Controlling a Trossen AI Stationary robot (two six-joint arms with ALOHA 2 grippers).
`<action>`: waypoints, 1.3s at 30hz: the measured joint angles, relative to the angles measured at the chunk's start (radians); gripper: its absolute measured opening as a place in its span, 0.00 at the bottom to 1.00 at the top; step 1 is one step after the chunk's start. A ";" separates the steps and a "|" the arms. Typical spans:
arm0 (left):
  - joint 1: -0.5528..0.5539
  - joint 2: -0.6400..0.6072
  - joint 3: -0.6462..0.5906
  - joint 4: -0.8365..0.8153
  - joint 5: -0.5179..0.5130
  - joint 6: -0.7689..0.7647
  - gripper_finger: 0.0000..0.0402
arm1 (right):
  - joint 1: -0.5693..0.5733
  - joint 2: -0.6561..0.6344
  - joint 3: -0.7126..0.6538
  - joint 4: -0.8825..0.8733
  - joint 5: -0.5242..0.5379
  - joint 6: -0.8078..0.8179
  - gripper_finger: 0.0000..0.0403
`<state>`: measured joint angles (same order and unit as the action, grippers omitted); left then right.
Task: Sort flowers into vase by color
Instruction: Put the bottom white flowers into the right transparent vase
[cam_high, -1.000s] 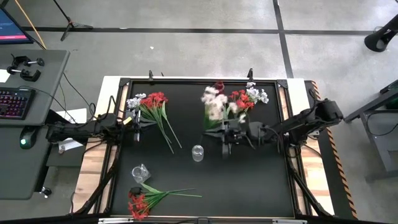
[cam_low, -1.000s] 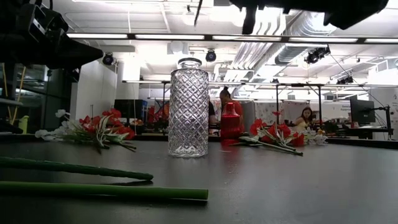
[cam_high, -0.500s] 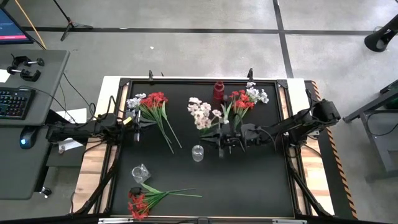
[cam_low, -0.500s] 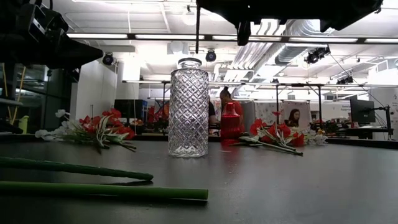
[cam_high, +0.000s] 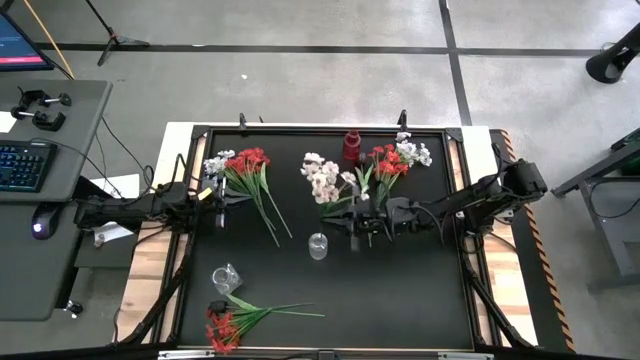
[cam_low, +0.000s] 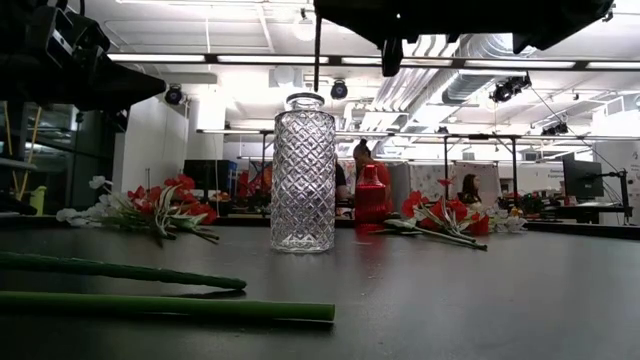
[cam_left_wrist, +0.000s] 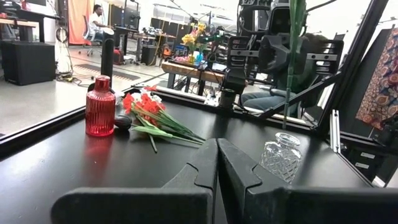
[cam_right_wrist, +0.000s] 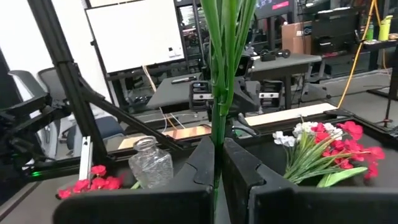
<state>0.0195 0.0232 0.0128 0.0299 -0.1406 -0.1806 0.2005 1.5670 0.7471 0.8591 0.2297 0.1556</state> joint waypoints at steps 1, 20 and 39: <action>0.000 0.000 0.000 0.000 0.000 0.000 0.00 | 0.000 0.000 0.000 0.002 0.001 0.000 0.00; 0.000 0.000 0.000 0.000 0.000 0.000 0.00 | 0.005 0.084 0.037 0.064 -0.001 0.020 0.00; 0.000 0.000 0.000 0.000 0.000 0.000 0.00 | 0.002 0.083 0.037 -0.009 0.002 0.065 0.03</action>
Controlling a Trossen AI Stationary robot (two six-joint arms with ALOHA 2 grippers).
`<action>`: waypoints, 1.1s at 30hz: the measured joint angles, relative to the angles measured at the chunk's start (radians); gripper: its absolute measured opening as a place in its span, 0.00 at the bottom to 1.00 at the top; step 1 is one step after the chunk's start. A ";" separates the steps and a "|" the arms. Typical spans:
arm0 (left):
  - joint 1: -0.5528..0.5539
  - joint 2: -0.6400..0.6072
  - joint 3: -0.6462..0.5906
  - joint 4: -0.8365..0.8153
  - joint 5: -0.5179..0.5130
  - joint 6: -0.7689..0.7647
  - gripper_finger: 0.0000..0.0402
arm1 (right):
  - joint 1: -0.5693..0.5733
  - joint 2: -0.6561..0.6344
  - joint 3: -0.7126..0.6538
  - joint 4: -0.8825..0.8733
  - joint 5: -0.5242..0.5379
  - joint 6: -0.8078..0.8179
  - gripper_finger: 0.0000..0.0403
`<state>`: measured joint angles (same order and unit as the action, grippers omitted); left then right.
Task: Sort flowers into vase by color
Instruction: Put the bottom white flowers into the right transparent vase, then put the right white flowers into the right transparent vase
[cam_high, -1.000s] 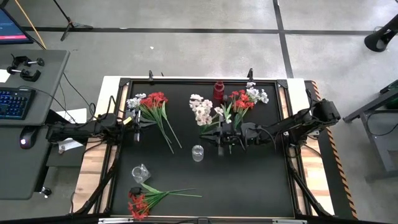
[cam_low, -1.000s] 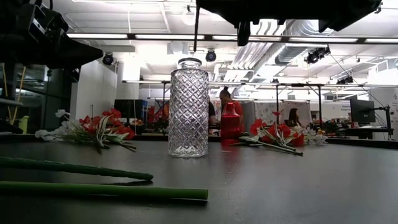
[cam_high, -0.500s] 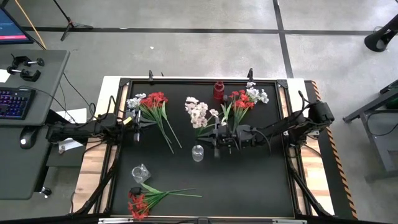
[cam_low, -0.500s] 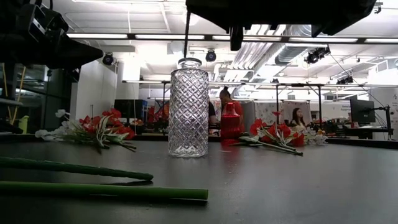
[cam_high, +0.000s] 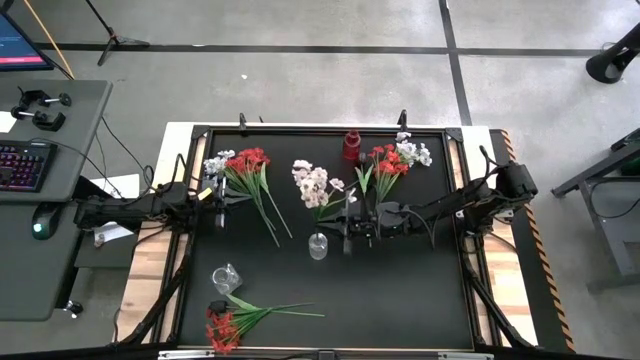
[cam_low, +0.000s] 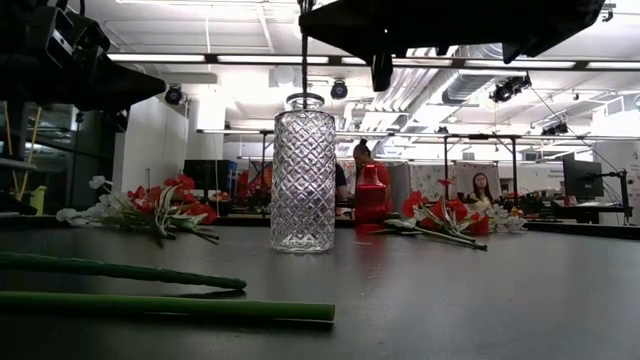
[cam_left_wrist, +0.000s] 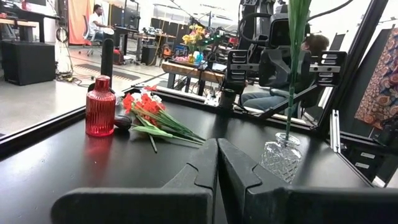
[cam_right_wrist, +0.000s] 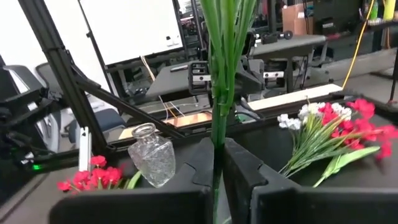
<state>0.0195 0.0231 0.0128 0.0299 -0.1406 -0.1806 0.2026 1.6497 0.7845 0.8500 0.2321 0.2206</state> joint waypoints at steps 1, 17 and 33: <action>0.000 0.000 0.000 0.000 0.000 0.000 0.00 | -0.001 0.000 0.000 0.000 0.000 0.015 0.05; 0.000 0.000 0.000 0.000 0.000 0.000 0.00 | 0.000 -0.191 0.000 -0.441 0.000 0.061 0.63; 0.000 0.000 0.000 0.000 0.000 0.000 0.00 | 0.007 -0.535 0.000 -1.008 0.031 0.249 0.64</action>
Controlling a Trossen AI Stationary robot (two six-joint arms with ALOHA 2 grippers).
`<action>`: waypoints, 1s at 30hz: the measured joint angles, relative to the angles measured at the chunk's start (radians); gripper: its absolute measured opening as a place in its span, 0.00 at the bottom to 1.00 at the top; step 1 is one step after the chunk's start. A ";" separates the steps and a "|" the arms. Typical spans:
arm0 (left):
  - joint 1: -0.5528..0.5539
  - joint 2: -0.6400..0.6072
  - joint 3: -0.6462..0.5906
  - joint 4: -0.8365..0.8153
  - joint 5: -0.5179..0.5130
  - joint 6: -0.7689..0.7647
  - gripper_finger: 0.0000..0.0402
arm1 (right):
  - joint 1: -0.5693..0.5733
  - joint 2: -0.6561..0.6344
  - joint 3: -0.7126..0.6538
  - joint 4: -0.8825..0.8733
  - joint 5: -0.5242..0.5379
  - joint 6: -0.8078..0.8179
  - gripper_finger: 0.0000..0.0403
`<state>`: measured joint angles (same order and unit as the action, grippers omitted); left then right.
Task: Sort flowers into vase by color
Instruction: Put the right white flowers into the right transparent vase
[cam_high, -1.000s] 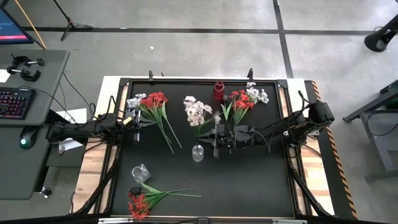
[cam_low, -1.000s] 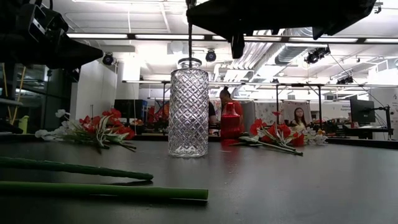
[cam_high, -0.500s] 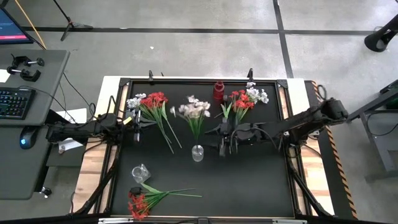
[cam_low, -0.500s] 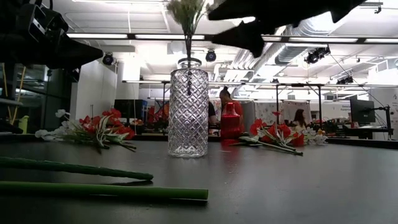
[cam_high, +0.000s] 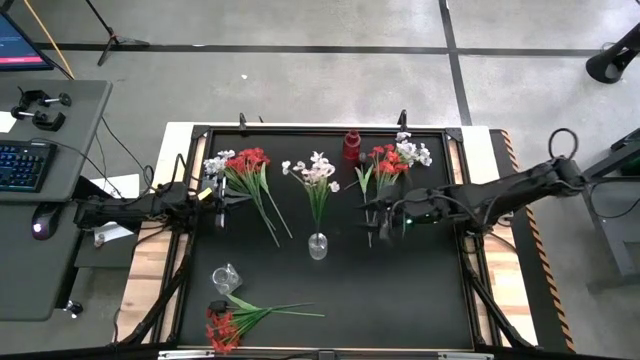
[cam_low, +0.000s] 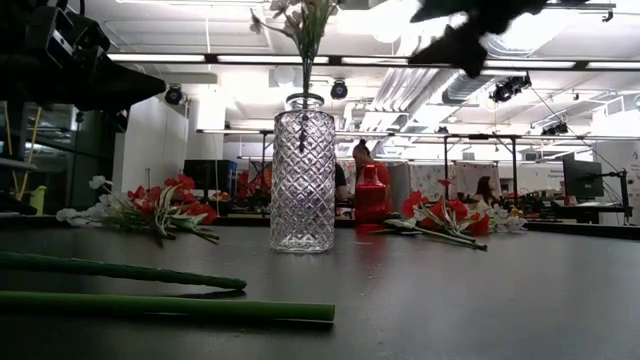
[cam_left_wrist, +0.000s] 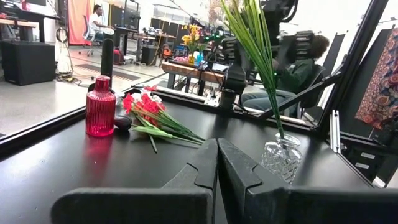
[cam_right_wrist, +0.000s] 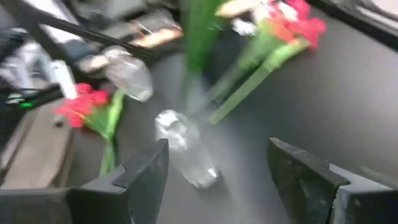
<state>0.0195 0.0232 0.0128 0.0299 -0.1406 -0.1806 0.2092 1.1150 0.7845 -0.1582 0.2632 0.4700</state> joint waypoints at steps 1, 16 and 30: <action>0.000 0.000 0.000 0.000 0.000 0.000 0.00 | 0.000 -0.020 0.000 -0.056 0.028 0.042 0.64; 0.000 0.000 0.000 0.000 0.000 0.000 0.00 | -0.349 0.023 -0.081 -0.320 0.121 0.913 0.64; 0.000 0.000 0.000 0.000 0.000 0.000 0.00 | -0.610 0.544 0.249 -0.135 -0.243 0.851 0.64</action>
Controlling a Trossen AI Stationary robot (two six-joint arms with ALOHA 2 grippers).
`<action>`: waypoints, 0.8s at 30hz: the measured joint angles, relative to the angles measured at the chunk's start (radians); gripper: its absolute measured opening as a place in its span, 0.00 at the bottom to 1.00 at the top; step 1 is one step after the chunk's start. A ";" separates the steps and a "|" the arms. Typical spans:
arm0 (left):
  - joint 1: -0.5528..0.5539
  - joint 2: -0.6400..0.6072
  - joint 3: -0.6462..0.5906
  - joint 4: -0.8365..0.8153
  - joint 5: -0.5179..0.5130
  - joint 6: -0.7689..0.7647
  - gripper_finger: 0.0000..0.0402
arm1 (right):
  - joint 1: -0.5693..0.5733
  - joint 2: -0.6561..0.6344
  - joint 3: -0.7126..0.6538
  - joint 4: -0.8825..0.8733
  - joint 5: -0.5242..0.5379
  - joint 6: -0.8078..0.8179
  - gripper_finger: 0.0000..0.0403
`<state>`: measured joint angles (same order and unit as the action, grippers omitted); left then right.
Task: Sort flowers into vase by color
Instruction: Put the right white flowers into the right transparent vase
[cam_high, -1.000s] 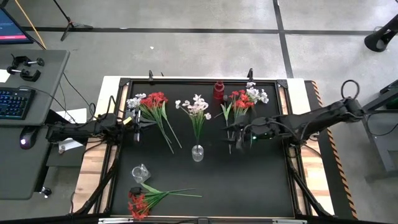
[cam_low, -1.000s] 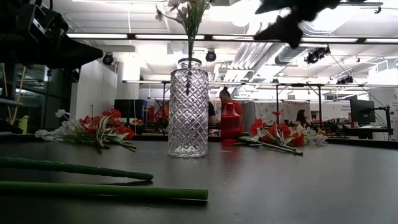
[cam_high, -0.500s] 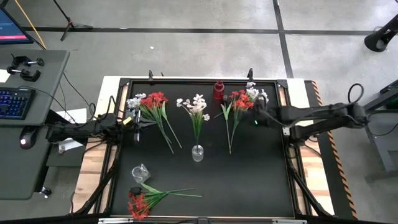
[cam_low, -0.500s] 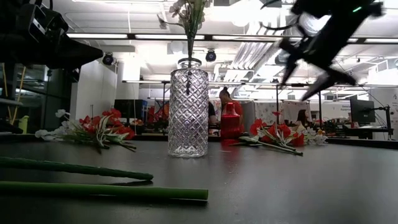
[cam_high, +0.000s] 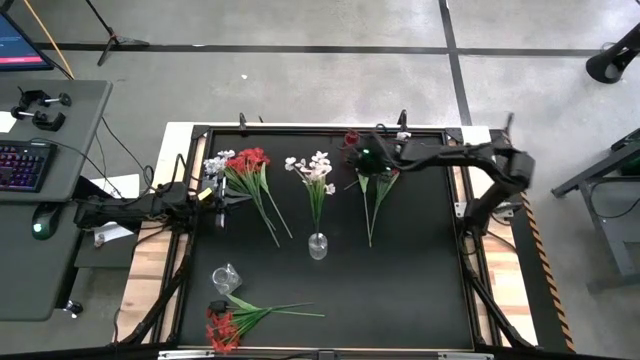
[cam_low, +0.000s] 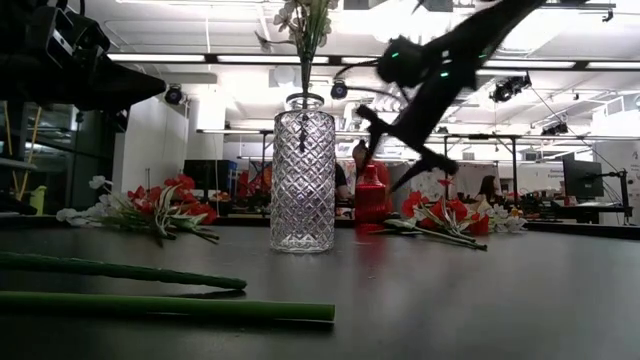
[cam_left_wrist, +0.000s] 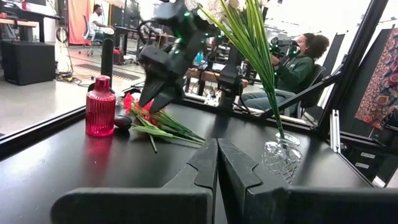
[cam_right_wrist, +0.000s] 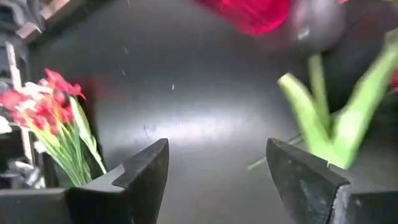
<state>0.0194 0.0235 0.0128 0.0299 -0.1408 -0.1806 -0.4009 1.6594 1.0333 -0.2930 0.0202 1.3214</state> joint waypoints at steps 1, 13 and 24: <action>0.000 0.000 0.000 0.000 0.000 0.000 0.00 | 0.000 0.031 0.031 -0.020 -0.016 0.002 0.64; 0.000 0.000 0.000 0.000 0.000 0.000 0.00 | -0.007 0.177 0.172 -0.251 -0.112 0.135 0.64; 0.000 0.000 0.000 0.000 0.000 0.000 0.00 | -0.015 0.211 0.169 -0.243 -0.129 0.318 0.64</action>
<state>0.0196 0.0233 0.0128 0.0299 -0.1407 -0.1806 -0.4163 1.8707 1.2022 -0.5365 -0.1085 1.6395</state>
